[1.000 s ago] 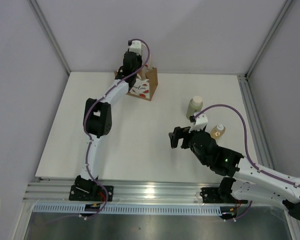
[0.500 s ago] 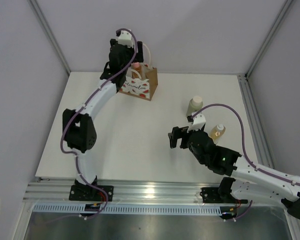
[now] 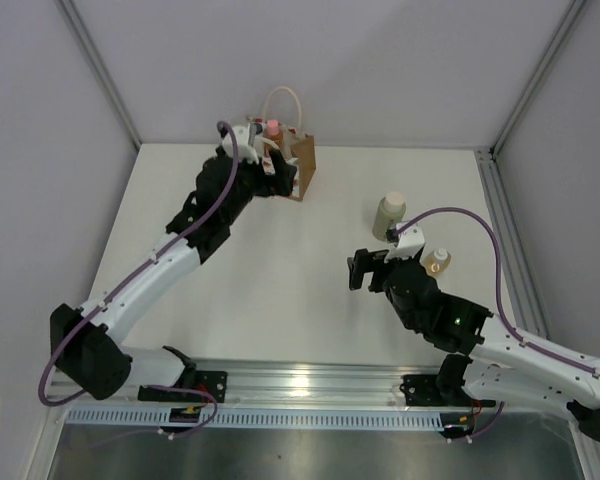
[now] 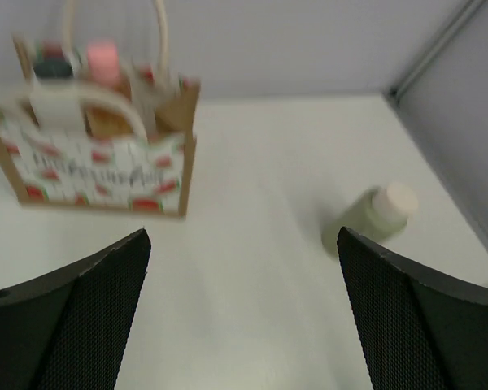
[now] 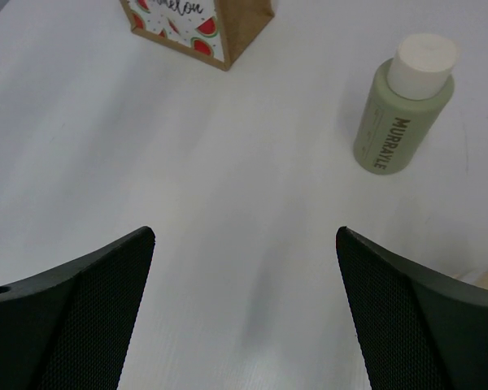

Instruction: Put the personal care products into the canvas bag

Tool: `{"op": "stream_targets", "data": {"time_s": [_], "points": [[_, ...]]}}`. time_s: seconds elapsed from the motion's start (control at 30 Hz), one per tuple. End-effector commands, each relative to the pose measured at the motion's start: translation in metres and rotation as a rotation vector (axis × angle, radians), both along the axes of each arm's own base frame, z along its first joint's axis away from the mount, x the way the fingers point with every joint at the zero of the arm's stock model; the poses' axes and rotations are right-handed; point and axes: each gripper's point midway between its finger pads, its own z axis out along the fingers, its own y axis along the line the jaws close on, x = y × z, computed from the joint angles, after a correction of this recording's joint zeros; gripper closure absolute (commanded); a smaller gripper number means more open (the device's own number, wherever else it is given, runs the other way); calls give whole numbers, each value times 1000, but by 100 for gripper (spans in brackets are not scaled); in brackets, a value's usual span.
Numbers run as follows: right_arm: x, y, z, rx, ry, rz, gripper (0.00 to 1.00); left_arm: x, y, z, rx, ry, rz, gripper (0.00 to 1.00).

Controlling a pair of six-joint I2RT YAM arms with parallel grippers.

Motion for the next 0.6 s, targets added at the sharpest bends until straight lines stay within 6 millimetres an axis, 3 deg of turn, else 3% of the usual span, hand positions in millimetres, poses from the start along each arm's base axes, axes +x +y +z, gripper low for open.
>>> {"op": "stream_targets", "data": {"time_s": [0.0,0.03,0.07,0.13,0.17,0.2,0.23,0.3,0.4,0.5,0.53,0.57], "points": [[15,-19,34,-10,-71,-126,3,-53,-13,-72,-127,247,-110,1],[19,-26,37,-27,-67,-167,3,-67,-12,-68,-137,246,-130,1],[27,-39,54,-24,-75,-252,3,-80,-11,-94,-106,300,-136,1],[28,-60,57,-68,-40,-344,3,-102,-18,-103,-67,299,-158,1],[31,-79,75,-79,-64,-453,3,-113,-15,-114,-50,308,-158,1],[30,-91,80,-21,-60,-542,3,-127,-22,-119,-29,319,-180,1],[21,-119,74,-115,-47,-635,2,-133,-22,-122,-18,313,-182,1],[14,-147,71,-135,-13,-725,1,-160,-33,-137,38,316,-237,1],[12,-172,53,-89,47,-806,1,-183,-43,-150,123,264,-283,1],[12,-185,33,-25,84,-847,1,-191,-50,-147,96,257,-321,1],[12,-183,10,-43,123,-831,1,-191,-50,-143,90,246,-326,1],[13,-183,3,-43,130,-826,1,-191,-49,-141,81,241,-323,1]]}}
